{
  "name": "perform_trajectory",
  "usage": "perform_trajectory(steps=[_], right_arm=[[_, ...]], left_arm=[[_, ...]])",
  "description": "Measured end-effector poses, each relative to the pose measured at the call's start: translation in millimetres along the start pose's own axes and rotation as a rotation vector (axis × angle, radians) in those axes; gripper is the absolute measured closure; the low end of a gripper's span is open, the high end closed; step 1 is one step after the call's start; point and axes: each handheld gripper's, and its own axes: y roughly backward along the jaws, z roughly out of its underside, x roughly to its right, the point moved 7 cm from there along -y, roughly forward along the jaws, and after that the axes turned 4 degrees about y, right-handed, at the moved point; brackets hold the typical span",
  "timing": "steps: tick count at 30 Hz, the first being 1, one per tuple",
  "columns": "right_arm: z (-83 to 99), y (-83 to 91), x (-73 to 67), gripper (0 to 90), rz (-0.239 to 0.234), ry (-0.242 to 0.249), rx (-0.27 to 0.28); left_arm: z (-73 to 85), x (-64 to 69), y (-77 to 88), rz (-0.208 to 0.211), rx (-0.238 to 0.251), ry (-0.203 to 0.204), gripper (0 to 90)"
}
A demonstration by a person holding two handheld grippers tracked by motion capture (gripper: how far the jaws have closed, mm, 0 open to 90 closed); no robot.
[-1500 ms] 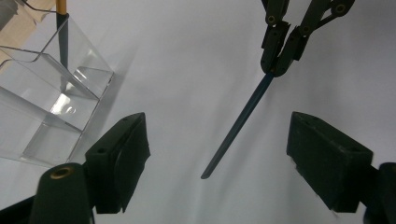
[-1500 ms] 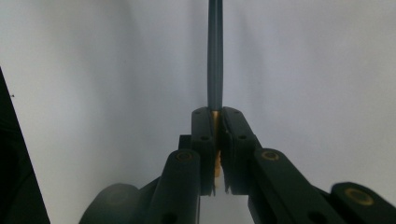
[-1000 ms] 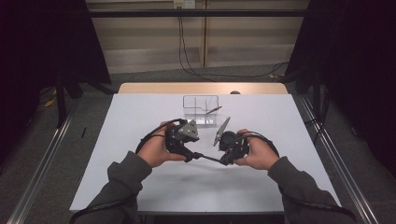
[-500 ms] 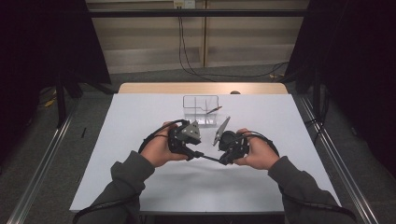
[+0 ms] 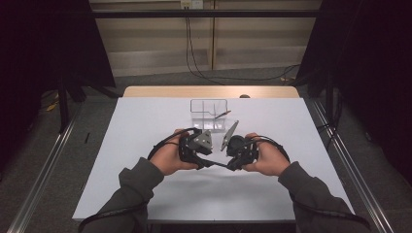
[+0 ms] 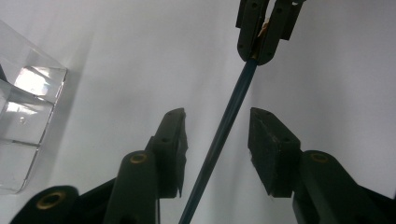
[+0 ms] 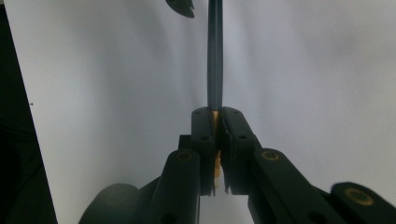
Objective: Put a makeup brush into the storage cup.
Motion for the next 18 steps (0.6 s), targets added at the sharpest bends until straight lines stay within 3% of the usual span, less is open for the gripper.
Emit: perform_trajectory(steps=[6, 15, 18], right_arm=[[-0.8, 3.8, 0.4, 84.4, 0.007, -0.010, 0.015], [-2.0, 7.4, -0.3, 84.5, 0.009, -0.009, 0.040], [-2.7, 8.6, 0.0, 84.5, 0.011, -0.007, 0.045]], left_arm=[[1.1, 2.1, -3.0, 0.018, -0.011, 0.011, 68.1], [2.9, -2.0, -1.6, -0.007, -0.022, 0.018, 75.3], [4.0, -1.6, -2.9, 0.009, -0.017, 0.024, 75.8]])
